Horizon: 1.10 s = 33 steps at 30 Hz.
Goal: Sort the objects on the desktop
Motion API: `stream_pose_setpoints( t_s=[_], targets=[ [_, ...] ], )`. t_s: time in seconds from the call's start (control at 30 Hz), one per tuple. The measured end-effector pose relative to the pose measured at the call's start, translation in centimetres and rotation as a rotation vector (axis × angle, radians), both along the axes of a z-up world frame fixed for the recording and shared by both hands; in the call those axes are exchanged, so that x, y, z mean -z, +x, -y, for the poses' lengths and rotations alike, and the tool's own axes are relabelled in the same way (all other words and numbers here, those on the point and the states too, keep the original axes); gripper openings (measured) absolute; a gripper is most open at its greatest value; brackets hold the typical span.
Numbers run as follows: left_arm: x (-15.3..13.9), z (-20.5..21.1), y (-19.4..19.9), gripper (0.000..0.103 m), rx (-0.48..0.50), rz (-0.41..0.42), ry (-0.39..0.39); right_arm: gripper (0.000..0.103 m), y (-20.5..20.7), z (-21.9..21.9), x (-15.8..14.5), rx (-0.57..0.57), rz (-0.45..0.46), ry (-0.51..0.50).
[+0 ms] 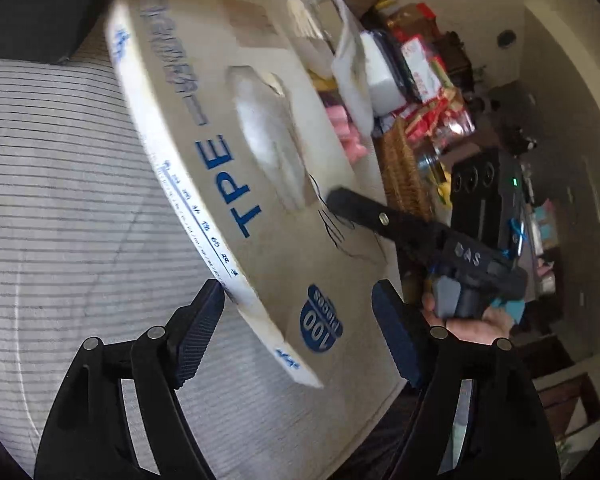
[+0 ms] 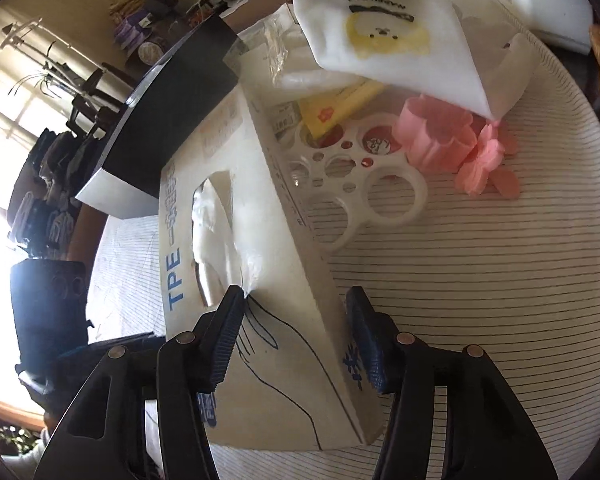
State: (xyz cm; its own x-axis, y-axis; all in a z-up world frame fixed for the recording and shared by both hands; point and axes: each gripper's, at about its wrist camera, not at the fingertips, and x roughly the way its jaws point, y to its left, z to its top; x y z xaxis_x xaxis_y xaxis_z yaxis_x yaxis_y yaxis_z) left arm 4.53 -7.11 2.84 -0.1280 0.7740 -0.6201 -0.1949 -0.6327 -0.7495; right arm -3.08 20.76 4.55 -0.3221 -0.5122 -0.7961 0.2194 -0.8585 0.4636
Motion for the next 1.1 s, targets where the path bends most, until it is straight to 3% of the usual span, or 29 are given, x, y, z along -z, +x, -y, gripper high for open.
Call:
stream_pose_setpoints(
  t_s=[0.17,0.27,0.33,0.4,0.5,0.57,0.67,0.8,0.93,1.0,1.1],
  targets=[
    [-1.3,-6.2,4.7,0.073,0.273,-0.016,0.015,0.058,0.6,-1.1,-0.7,-0.019,-0.043,0.039],
    [-2.8,-8.4,6.6,0.073,0.356,-0.088,-0.034,0.061,0.5,-2.5,-0.1,0.032,-0.027,0.091],
    [-4.4,-7.5,5.9,0.073,0.31,-0.155,-0.051,0.067,0.6,-3.8,-0.2,0.072,-0.027,0.094],
    [-6.1,-4.9,3.9,0.075,0.182,-0.234,-0.103,0.075,0.8,-5.3,-0.6,0.114,-0.019,0.085],
    [-7.2,-0.7,0.5,0.077,-0.053,-0.34,-0.317,0.079,1.3,-6.8,-0.6,0.154,0.002,0.116],
    [-6.7,1.1,-1.4,0.077,-0.14,-0.337,-0.42,0.079,1.5,-6.8,-0.3,0.159,0.033,0.129],
    [-5.2,2.0,-2.4,0.077,-0.17,-0.291,-0.454,0.079,2.6,-6.0,-0.4,0.155,0.057,0.135],
    [-3.6,0.5,-2.9,0.077,-0.142,-0.303,-0.56,0.083,4.4,-5.0,-1.5,0.141,0.04,0.153],
    [-2.2,-1.2,-2.9,0.077,-0.099,-0.291,-0.567,0.083,4.9,-4.5,-1.2,0.147,0.061,0.227],
    [-2.3,-2.0,-2.6,0.078,-0.084,-0.305,-0.592,0.083,5.4,-4.7,-0.6,0.146,0.098,0.206],
    [-2.4,-1.9,-2.1,0.079,-0.054,-0.285,-0.562,0.083,5.9,-4.4,0.3,0.125,0.149,0.138]
  ],
)
